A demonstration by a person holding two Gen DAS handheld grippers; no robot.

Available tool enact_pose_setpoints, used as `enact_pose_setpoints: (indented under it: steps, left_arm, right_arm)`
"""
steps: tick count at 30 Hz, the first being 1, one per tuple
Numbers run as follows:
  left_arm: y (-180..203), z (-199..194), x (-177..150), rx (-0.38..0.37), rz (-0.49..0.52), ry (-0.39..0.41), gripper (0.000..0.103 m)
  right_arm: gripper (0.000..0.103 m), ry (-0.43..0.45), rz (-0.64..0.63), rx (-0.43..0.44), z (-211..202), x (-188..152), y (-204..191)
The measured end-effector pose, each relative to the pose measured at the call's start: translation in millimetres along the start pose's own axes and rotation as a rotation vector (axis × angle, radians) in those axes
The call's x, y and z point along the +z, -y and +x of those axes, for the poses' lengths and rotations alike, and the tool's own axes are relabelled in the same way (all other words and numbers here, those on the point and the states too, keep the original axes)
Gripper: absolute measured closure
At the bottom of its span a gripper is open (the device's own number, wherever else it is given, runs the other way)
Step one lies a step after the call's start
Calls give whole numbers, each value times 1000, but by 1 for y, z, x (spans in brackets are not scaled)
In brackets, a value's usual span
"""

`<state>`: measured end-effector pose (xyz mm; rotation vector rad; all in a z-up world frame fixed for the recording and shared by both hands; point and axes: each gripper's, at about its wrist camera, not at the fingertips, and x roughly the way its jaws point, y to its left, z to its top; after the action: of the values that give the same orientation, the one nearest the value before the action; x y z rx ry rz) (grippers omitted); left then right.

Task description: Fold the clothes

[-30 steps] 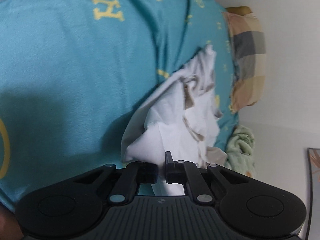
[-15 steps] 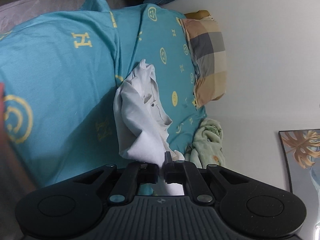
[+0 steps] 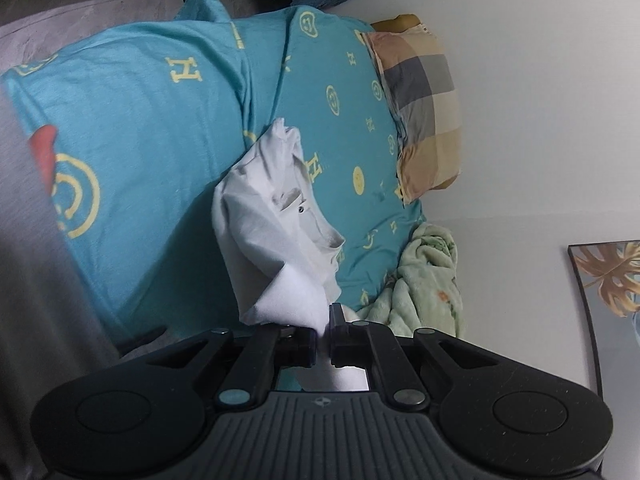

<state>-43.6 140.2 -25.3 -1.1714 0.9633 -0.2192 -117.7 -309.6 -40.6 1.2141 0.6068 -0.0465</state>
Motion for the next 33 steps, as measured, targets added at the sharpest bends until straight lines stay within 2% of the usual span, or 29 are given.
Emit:
enact_pose_setpoints:
  steps: [8, 15, 22, 27, 33]
  left_arm:
    - [32, 62, 45, 20, -16, 7, 96]
    - [53, 144, 99, 71, -1, 24, 95]
    - [37, 222, 140, 152, 47, 24, 95]
    - [21, 265, 160, 205, 55, 19, 95]
    - [14, 281, 164, 224, 105, 16, 95]
  right_arm:
    - [94, 13, 31, -45, 63, 42, -22]
    - [94, 15, 52, -107, 143, 81, -30]
    - [94, -26, 49, -144, 229, 105, -5]
    - [94, -67, 32, -171, 273, 115, 12]
    - [92, -85, -15, -176, 291, 115, 21]
